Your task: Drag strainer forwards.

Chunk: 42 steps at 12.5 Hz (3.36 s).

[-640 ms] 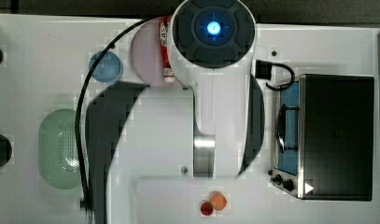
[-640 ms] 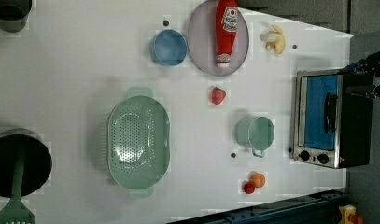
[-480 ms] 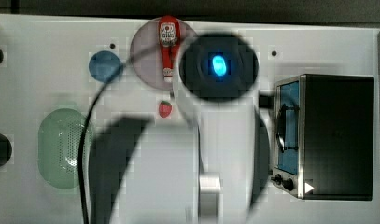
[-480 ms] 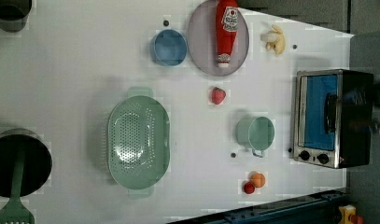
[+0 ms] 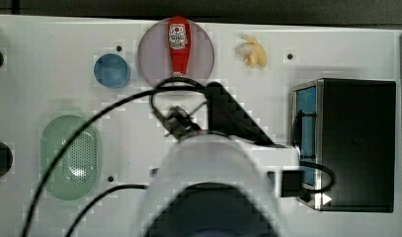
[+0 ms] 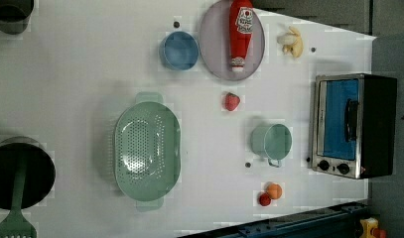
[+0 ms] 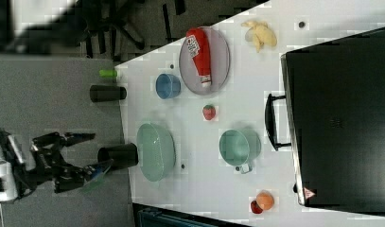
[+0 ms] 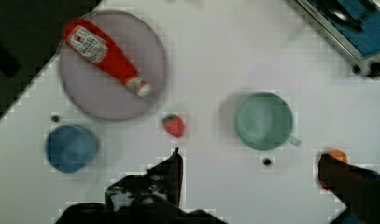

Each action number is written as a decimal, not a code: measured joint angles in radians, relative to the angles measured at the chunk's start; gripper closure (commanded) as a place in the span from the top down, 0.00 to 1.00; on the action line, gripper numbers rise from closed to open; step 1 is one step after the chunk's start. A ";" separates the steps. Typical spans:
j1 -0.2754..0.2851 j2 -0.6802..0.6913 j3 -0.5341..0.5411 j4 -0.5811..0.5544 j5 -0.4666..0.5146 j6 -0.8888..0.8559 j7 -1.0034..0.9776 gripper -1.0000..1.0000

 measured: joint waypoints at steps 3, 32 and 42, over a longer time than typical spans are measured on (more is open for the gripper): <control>-0.005 0.071 0.115 -0.003 0.000 0.001 0.000 1.00; 0.320 0.981 0.352 0.051 -0.238 0.627 1.392 1.00; 0.386 1.087 0.284 0.208 -0.235 0.661 1.418 1.00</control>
